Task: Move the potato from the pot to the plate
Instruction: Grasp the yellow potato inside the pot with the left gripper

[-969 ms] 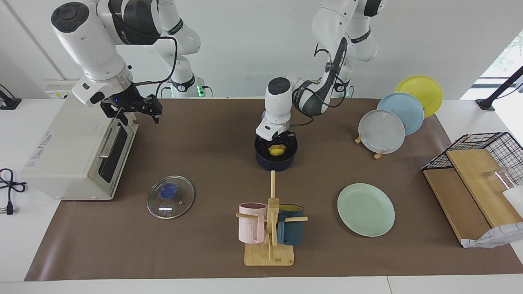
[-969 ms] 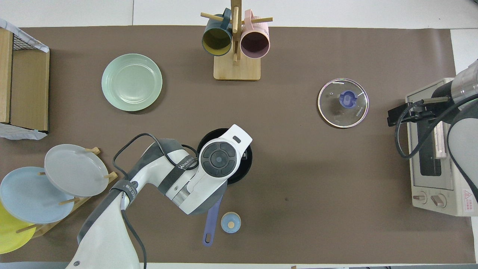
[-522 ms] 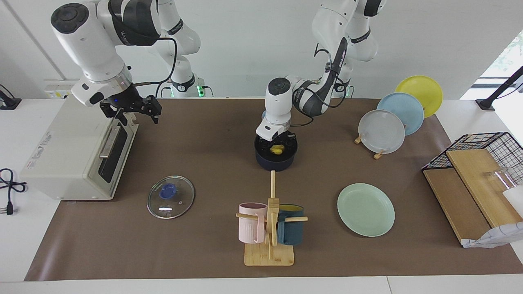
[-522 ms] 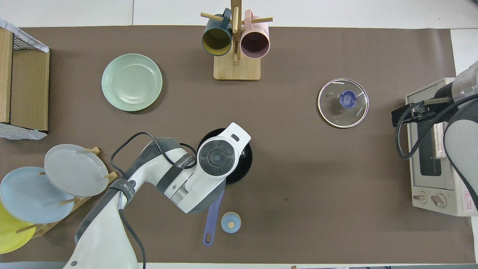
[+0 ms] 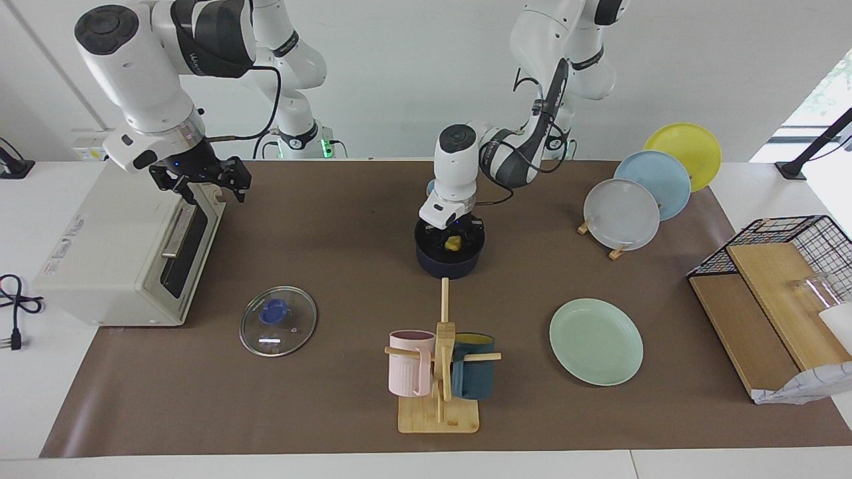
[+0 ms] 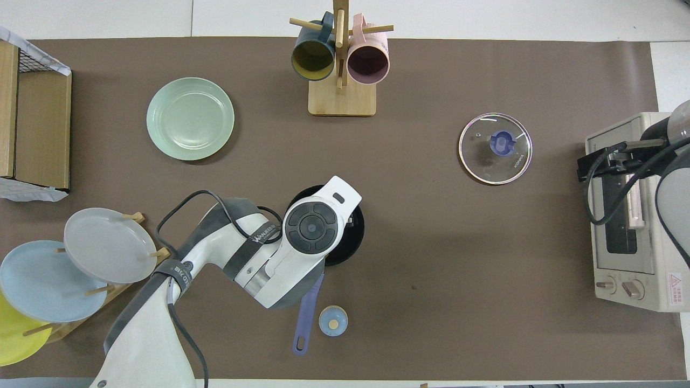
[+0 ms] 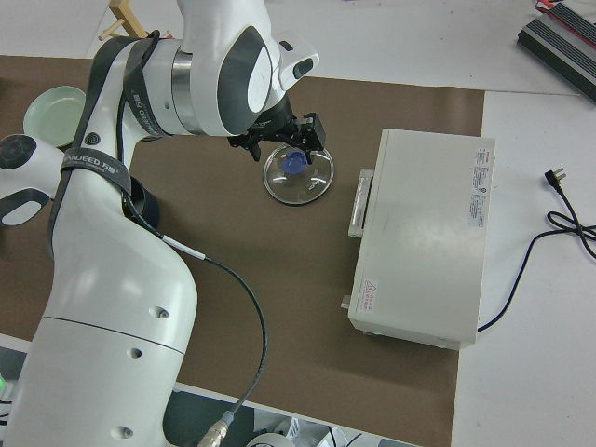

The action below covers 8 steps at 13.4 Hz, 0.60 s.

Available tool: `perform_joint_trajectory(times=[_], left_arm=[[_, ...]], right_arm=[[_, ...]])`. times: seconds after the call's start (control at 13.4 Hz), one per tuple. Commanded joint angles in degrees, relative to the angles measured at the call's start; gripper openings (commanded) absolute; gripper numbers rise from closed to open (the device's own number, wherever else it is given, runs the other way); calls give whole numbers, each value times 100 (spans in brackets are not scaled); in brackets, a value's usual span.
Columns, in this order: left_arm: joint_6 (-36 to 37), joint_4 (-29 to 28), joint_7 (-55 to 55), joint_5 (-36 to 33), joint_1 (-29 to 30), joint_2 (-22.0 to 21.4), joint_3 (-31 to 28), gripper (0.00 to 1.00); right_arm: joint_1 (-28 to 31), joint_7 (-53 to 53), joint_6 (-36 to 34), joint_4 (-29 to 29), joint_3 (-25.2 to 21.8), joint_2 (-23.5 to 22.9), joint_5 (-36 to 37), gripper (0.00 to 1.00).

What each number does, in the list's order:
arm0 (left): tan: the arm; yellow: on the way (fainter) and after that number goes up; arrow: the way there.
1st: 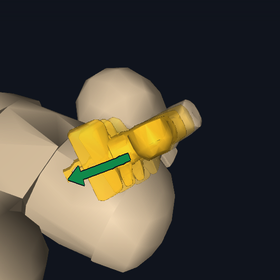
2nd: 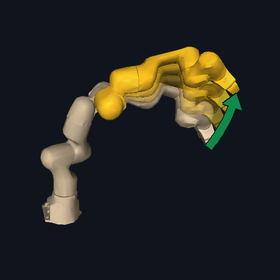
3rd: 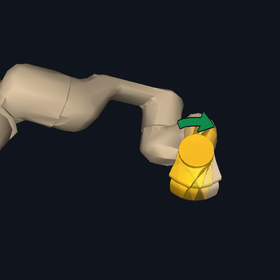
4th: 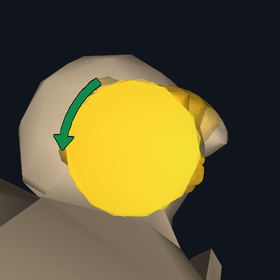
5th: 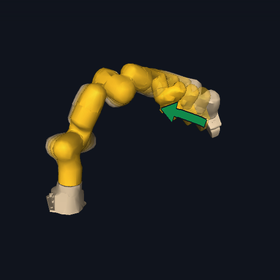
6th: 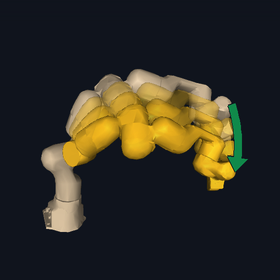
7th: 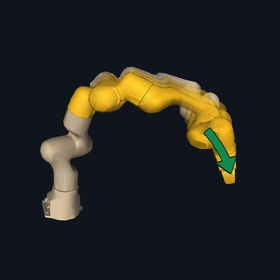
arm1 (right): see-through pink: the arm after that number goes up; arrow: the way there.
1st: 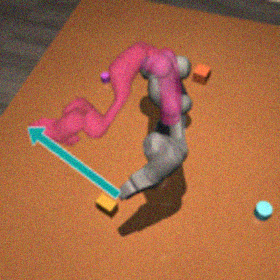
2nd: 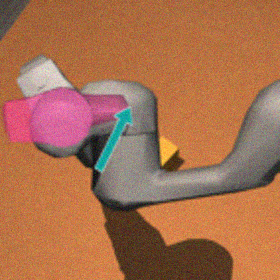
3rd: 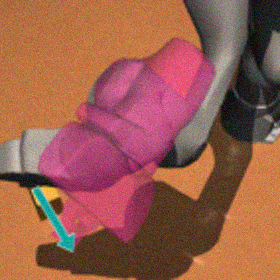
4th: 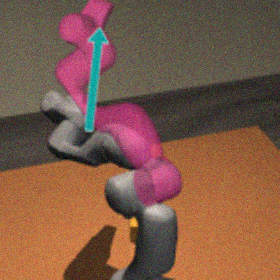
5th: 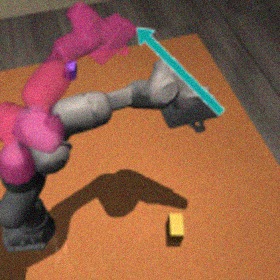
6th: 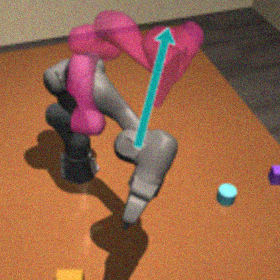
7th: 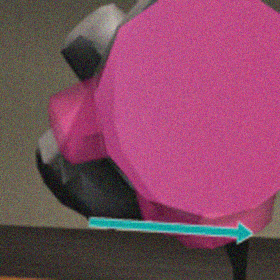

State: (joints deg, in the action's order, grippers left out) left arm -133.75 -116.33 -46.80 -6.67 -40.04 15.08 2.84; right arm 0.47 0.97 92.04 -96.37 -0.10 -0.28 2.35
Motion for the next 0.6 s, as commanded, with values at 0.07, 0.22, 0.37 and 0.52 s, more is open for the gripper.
perform_joint_trajectory(times=[0.07, 0.22, 0.37, 0.52], left_arm=[[227, -92, -5, -116, -39, -216, -20, 11], [236, -66, -13, -107, -13, -259, -20, 0], [550, -5, 13, -72, 5, -452, -20, 0], [946, 162, 161, 77, 170, -654, -29, 0]], right_arm=[[49, -1, -63, 65, -96, -16, 38, 100], [49, 96, -107, 65, -52, -24, 46, 100], [15, 96, -133, 83, -17, -103, 73, 100], [-30, 105, -159, 196, -17, -174, 117, 100]])
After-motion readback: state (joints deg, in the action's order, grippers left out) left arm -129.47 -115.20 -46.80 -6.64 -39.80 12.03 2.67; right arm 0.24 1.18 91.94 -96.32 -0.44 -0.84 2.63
